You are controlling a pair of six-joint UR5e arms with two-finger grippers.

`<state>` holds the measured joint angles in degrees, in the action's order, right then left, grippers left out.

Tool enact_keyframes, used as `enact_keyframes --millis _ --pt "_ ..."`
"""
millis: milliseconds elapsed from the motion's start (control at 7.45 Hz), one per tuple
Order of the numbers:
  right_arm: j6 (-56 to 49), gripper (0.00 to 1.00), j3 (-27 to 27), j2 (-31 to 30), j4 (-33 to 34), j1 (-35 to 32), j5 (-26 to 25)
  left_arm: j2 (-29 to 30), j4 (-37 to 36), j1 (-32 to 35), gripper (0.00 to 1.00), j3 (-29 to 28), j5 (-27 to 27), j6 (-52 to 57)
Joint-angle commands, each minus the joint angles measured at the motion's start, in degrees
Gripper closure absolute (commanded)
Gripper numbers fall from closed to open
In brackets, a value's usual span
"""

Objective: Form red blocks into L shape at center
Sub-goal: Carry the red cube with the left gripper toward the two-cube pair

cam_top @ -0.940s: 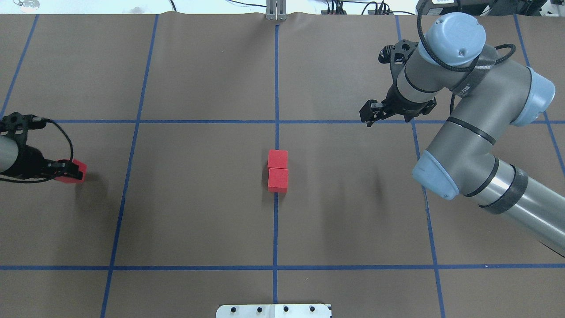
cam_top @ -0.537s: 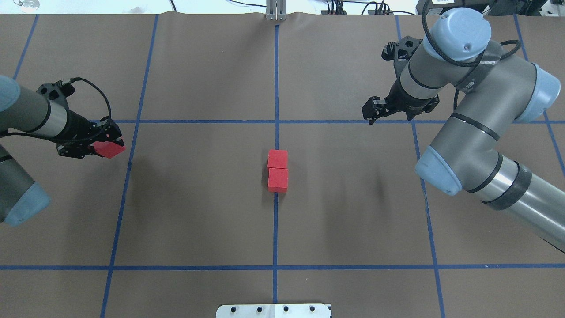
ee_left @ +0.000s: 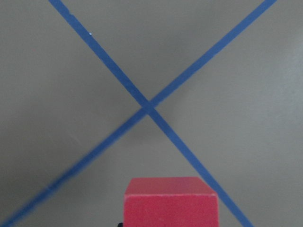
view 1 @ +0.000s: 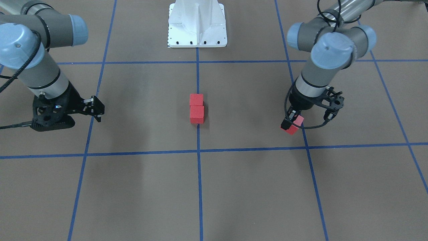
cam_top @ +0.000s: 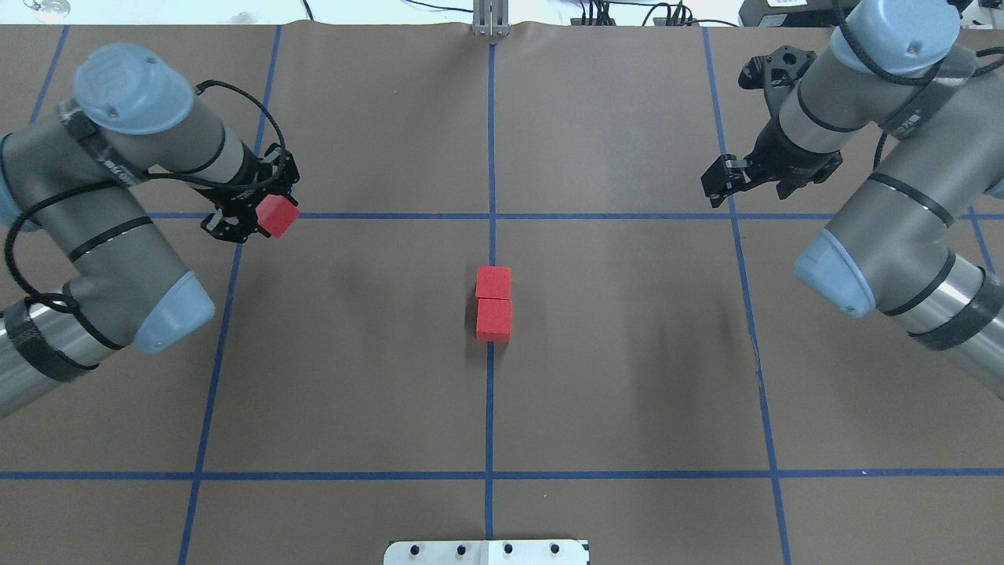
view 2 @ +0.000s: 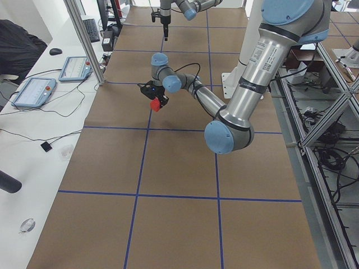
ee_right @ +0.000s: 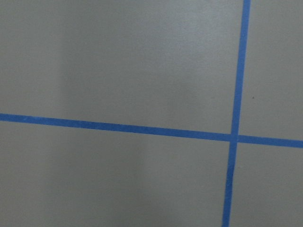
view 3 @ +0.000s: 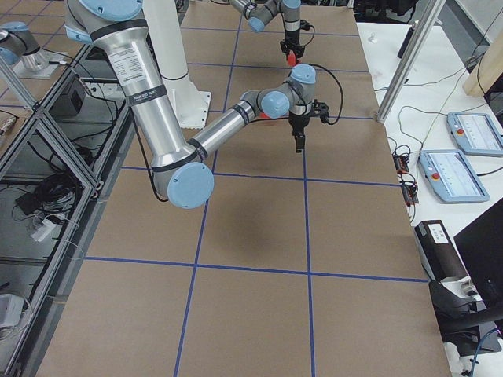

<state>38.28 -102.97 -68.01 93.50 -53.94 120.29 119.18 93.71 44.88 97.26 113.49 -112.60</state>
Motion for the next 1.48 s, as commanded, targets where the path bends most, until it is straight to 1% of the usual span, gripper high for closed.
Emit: enact_keyframes --millis 0,134,268,403,671,805,1074,1342 --pt "-9.1 0.01 -0.1 -4.0 -0.1 -4.6 0.6 6.6 -4.4 -3.7 1.0 -3.6 -2.0 -12.1" --pt "-11.4 0.01 0.0 -5.5 -0.1 -5.9 3.2 8.0 -4.5 -5.5 1.0 -5.9 -2.7 -18.8" --pt "-12.8 0.01 -0.1 -6.6 -0.2 -7.8 5.5 9.4 -4.5 -6.1 1.0 -7.3 -3.3 -22.7" --pt "-14.7 0.01 -0.2 -7.2 -0.2 -8.5 6.0 11.9 -4.5 -7.0 1.0 -10.2 -3.3 -28.1" --pt "-16.2 0.01 0.1 -7.1 -0.2 -8.5 5.7 21.2 -6.2 -7.2 1.0 -19.6 -3.0 -34.6" --pt "-16.2 0.01 -0.1 -7.1 -0.2 -8.5 5.8 23.1 -6.3 -8.4 1.0 -21.7 -2.9 -37.0" --pt "-16.1 0.01 -0.1 -7.2 -0.2 -8.6 5.9 23.3 -6.2 -11.6 1.0 -22.2 -2.8 -37.8" --pt "-16.0 0.01 -0.1 -7.1 -0.2 -8.5 6.0 23.6 -6.3 -13.1 1.0 -22.1 -2.7 -38.2"
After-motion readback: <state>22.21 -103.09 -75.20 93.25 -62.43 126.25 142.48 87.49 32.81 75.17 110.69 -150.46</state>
